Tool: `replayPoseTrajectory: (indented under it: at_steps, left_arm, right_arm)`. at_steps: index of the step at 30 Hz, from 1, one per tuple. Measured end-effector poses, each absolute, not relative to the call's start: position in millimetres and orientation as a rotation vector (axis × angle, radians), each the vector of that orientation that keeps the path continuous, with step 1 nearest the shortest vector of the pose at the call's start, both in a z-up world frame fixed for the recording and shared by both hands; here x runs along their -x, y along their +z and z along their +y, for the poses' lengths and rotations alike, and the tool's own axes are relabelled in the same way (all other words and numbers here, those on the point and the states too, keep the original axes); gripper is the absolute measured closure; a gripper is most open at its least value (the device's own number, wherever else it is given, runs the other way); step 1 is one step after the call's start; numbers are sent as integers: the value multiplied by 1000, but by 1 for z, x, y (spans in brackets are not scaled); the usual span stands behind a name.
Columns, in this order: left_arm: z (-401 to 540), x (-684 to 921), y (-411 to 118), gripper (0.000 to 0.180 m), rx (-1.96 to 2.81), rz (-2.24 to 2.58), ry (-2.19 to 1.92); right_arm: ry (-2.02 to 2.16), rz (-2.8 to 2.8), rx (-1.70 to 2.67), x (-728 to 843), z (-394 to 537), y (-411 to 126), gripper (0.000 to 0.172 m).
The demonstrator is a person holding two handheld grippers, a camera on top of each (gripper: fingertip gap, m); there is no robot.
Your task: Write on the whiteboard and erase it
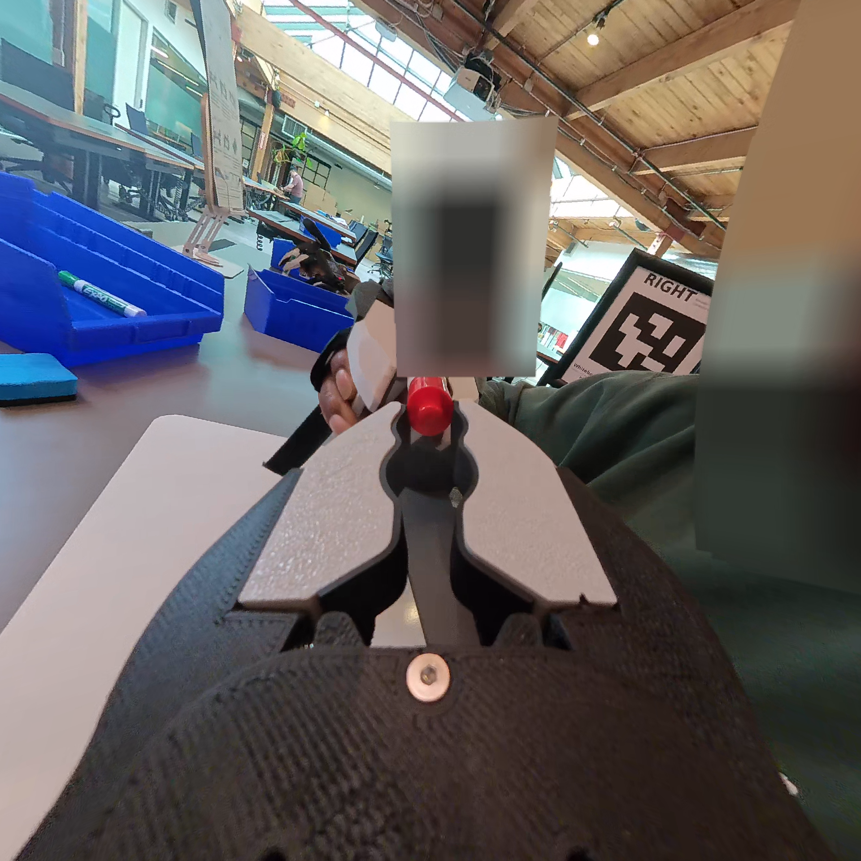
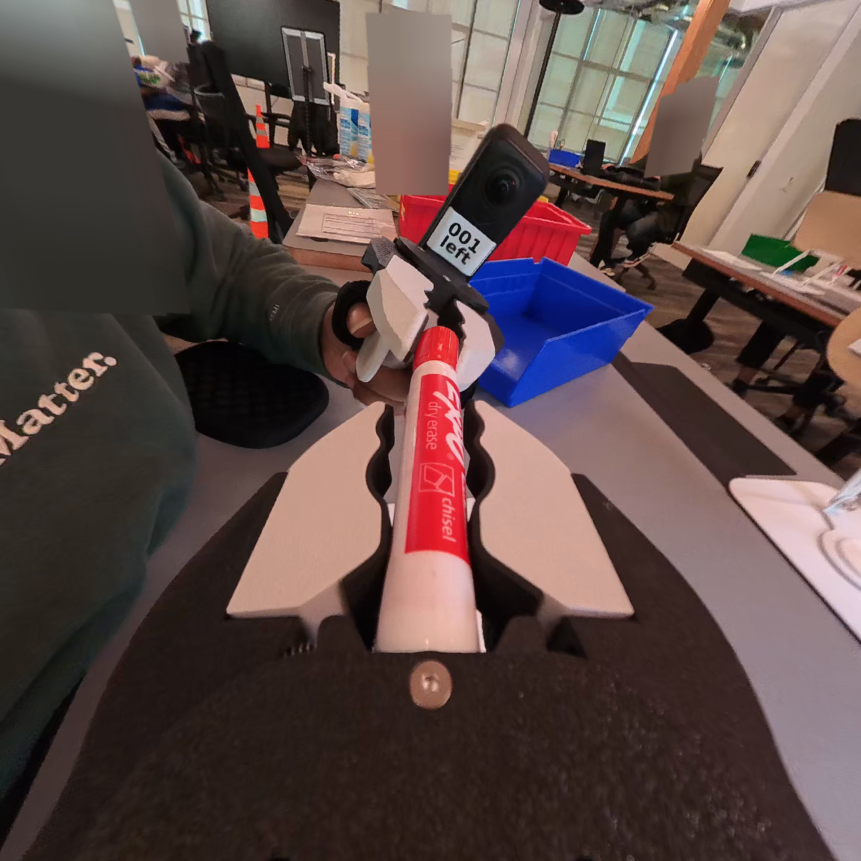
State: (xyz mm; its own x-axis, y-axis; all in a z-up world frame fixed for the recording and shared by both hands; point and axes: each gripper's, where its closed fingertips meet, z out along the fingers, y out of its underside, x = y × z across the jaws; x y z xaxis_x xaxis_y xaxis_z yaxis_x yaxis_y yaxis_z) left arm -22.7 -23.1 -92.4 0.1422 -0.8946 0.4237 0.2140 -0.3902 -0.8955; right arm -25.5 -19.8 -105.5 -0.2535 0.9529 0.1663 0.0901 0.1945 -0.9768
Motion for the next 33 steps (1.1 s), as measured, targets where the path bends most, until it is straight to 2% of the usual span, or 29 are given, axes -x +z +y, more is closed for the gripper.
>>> replayPoseTrajectory:
  at_steps: [1, 19, 23, 28, 31, 33]
  left_arm:
    - [-21, 22, -94, 163, 1451, 705, -1443]
    - [-11, 20, -119, 164, 1486, 675, -1509]
    - [-23, 19, -128, 162, 1508, 810, -1478]
    - [-13, 21, -130, 156, 1505, 679, -1544]
    - [-17, 14, -141, 180, 1550, 727, -1521]
    - [-21, 11, -142, 177, 1552, 739, -1540]
  right_arm:
    - [1210, -1551, 1043, 25, -18, -107, 141]
    - [1181, -1552, 1162, 19, -9, -138, 141]
    - [1153, -1604, 1140, 18, -18, -145, 139]
    - [1117, -1594, 1150, 24, -14, -158, 138]
    - [1132, -1573, 1148, 30, -17, -163, 138]
    - [1107, -1567, 1138, 30, -15, -162, 138]
